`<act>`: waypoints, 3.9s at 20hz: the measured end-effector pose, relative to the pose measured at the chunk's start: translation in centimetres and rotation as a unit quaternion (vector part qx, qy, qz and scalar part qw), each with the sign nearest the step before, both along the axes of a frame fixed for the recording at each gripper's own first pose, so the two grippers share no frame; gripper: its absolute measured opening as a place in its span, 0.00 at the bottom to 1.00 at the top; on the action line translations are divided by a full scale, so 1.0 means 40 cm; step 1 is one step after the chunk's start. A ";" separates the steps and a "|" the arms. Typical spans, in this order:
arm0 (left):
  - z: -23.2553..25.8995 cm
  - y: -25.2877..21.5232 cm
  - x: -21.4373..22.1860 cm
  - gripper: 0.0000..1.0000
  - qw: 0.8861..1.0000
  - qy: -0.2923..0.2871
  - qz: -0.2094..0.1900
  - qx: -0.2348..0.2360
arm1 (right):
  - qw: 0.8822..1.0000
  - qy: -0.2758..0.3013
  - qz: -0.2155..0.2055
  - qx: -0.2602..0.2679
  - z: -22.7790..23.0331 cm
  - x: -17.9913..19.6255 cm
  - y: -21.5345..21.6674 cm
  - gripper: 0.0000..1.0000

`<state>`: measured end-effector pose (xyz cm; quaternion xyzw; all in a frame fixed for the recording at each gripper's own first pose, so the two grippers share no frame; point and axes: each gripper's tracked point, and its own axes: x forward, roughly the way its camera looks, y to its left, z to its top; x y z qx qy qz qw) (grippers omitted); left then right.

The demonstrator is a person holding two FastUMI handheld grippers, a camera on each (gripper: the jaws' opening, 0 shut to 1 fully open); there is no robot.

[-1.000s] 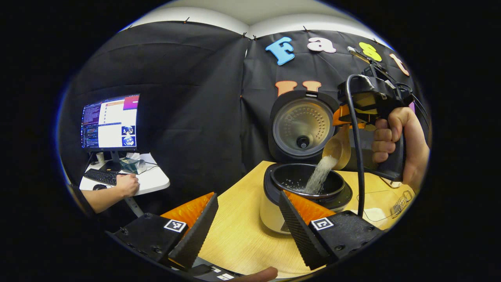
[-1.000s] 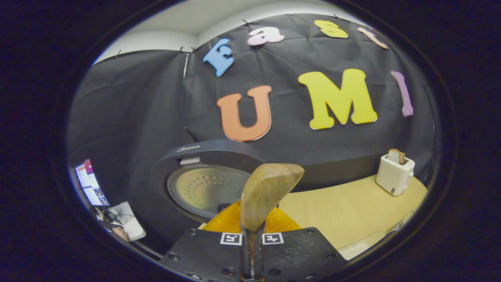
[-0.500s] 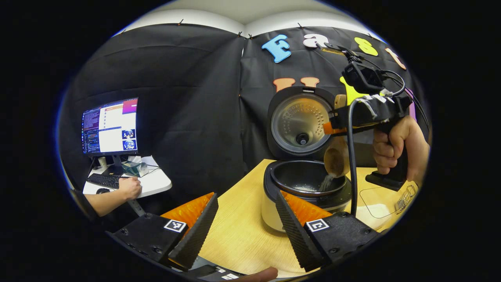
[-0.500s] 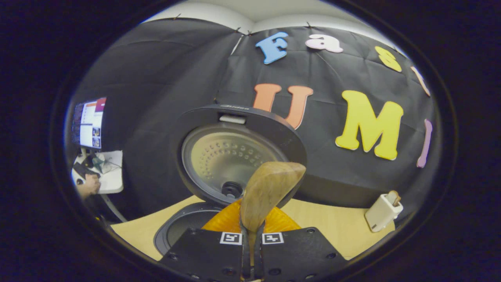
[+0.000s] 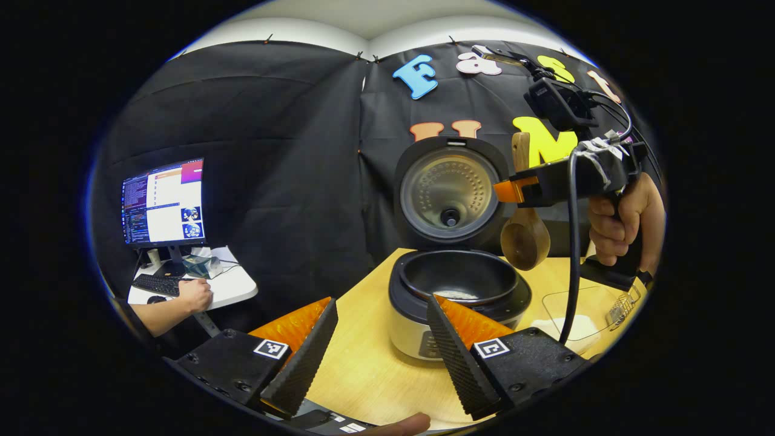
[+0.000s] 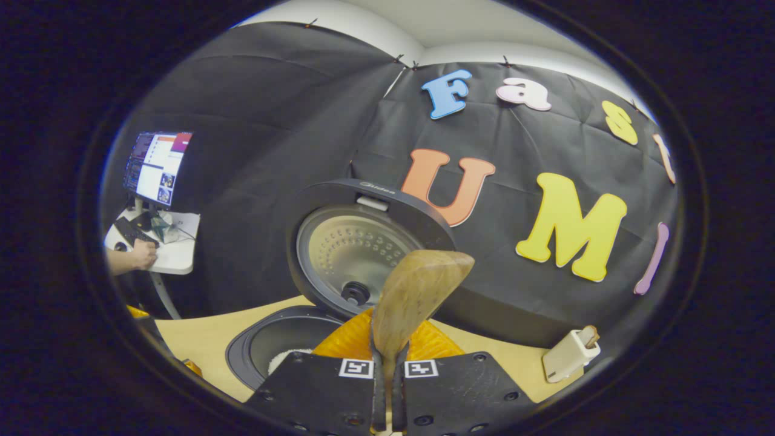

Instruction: Close the left gripper, press the button to open the rice cooker; take a wooden spoon from the chopstick holder with the right hand, scoop a spoonful of rice and pour it into the rice cooker, then put the wooden spoon back into the chopstick holder.

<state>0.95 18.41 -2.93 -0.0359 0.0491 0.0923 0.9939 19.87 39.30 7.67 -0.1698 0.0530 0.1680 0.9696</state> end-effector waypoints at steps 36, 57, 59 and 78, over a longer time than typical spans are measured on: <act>0.104 -0.235 -0.048 0.95 0.993 -0.066 -0.101 0.020 | 0.958 0.081 -0.258 0.100 -0.275 -0.111 -1.022 0.07; 0.212 -0.199 0.046 0.95 0.993 -0.078 -0.087 0.030 | 0.949 0.056 -0.250 0.184 -0.244 -0.138 -1.124 0.96; 0.261 -0.191 0.070 0.95 0.992 -0.082 -0.092 0.033 | 0.947 0.051 -0.246 0.202 -0.232 -0.164 -1.130 0.96; 0.638 -0.217 0.403 0.93 0.978 -0.189 -0.053 0.069 | 0.956 0.017 -0.185 0.225 -0.205 -0.266 -1.118 0.96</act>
